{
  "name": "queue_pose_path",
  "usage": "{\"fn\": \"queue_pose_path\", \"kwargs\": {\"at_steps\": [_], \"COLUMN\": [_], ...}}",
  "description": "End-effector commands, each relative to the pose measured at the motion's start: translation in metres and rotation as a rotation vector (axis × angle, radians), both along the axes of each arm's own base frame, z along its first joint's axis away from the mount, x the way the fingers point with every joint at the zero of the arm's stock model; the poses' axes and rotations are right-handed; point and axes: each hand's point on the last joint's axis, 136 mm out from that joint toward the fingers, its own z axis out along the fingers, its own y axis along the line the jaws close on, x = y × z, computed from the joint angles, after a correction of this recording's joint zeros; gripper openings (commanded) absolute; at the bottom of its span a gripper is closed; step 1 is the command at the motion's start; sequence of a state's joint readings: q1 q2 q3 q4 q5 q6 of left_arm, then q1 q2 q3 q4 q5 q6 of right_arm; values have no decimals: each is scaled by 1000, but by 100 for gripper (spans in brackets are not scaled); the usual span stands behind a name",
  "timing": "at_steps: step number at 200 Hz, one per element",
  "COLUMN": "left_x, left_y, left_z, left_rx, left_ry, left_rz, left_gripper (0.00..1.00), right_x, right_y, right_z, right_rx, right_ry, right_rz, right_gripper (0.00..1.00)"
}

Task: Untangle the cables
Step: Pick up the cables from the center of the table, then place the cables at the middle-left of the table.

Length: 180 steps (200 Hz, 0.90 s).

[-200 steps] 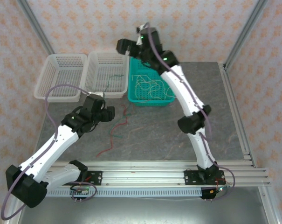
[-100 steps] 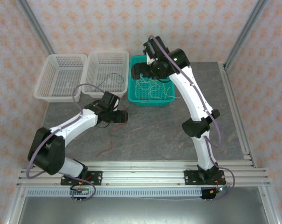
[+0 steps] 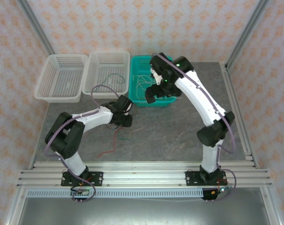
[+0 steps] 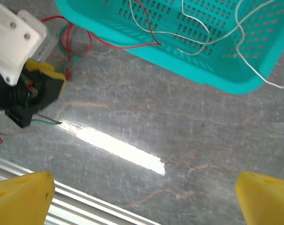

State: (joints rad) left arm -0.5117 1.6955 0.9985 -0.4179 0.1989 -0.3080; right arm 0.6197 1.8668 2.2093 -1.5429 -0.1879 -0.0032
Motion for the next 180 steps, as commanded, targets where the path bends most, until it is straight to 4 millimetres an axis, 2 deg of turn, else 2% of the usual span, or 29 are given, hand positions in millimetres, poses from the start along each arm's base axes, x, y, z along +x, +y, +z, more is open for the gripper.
{"fn": "queue_pose_path", "kwargs": {"at_steps": [1,12,21,40,65,91,127,180], "left_x": [-2,-5,-9,-18,-29,-38,-55,-69], "left_y": [1,-4,-11,-25,-27,2,59,110], "left_z": [-7,-7,-6,0,23,37,32,31], "left_rx": [33,-6,-50,-159,-240,-143,-58,-57], "left_ry": [-7,4,11,25,-30,-53,-59,-119], "left_rz": [-22,-27,-33,-51,-58,0,225,488], "left_gripper": [11,0,0,0,0,0,0,0], "right_x": [-13,-12,-11,-5,5,14,20,24], "right_y": [-38,-49,-51,-40,-24,-15,-15,-11], "right_z": [37,44,45,42,32,20,8,1], "right_rx": [-23,-4,39,147,269,316,286,292], "right_ry": [-124,-155,-168,-204,-244,-245,-241,-230], "right_rz": [-31,-83,-121,-161,-207,-235,-238,-246], "right_gripper": [99,99,99,99,99,99,99,99]}}
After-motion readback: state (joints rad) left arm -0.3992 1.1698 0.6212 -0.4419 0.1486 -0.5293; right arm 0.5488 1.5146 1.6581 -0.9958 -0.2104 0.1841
